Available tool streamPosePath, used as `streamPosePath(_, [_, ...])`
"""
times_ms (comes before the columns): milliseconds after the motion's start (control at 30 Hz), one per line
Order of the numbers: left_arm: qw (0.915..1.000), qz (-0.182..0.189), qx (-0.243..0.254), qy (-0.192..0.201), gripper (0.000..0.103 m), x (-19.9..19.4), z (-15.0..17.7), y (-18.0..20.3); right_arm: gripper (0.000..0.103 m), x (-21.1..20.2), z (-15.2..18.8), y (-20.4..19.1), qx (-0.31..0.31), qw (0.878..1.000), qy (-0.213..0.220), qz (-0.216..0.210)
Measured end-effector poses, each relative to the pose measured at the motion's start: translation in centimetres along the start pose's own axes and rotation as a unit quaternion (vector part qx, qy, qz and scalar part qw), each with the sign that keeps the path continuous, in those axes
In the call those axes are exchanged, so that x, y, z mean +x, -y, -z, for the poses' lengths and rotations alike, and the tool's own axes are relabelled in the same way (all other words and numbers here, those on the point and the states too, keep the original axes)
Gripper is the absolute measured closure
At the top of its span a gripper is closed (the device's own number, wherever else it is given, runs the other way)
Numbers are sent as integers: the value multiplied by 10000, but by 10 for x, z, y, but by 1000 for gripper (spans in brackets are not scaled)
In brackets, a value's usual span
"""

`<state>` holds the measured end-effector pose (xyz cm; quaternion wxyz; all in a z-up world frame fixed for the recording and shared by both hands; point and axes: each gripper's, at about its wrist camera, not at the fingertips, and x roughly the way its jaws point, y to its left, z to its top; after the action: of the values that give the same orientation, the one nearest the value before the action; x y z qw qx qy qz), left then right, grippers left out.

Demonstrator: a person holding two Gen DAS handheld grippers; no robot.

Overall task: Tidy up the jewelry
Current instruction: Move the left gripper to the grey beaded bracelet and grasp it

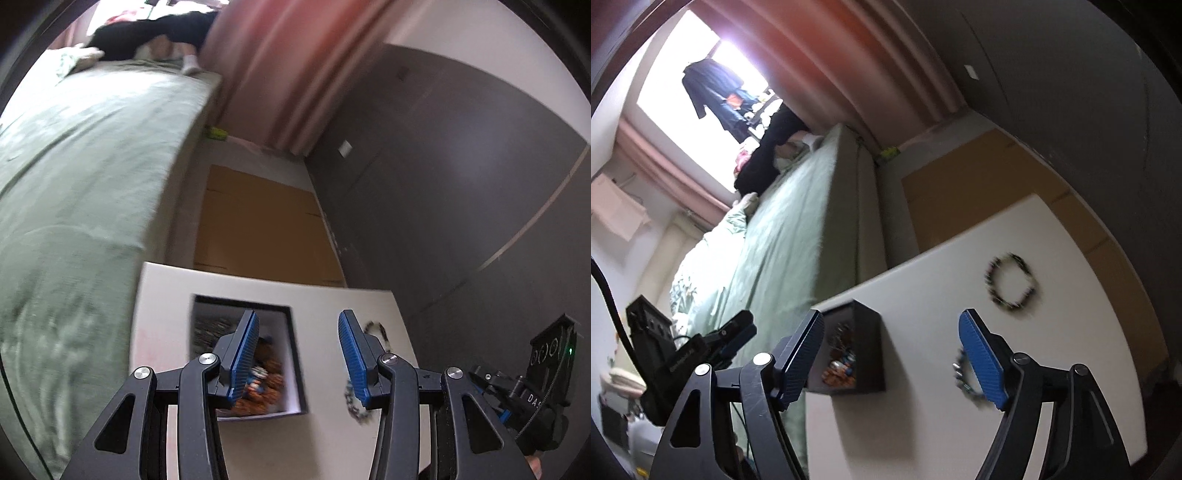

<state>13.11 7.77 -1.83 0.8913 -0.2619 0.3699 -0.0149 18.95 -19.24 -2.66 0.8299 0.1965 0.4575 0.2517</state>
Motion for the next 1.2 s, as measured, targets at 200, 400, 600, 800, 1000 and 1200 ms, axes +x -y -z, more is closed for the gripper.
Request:
streamPosePath(200, [9985, 89, 447, -308, 57, 23, 16, 37, 23, -9, 7, 30, 257, 9994, -87, 210])
streamPosePath(400, [9949, 22, 735, -691, 52, 50, 33, 63, 19, -8, 3, 55, 512, 9981, -165, 292])
streamPosePath(600, [9887, -110, 1063, -1054, 22, 79, 53, 83, 2, -5, 4, 94, 1200, 9909, -395, 463])
streamPosePath(800, [9815, -105, 1296, -1408, 22, 107, 77, 100, 2, -10, 3, 120, 1548, 9855, -418, 553])
streamPosePath(1000, [9725, -318, 1657, -1606, 39, 126, 95, 113, 2, -23, -1, 131, 1655, 9840, -251, 617])
streamPosePath(1200, [9657, -840, 1831, -1642, 56, 146, 106, 107, 2, -34, -4, 136, 1612, 9844, -65, 706])
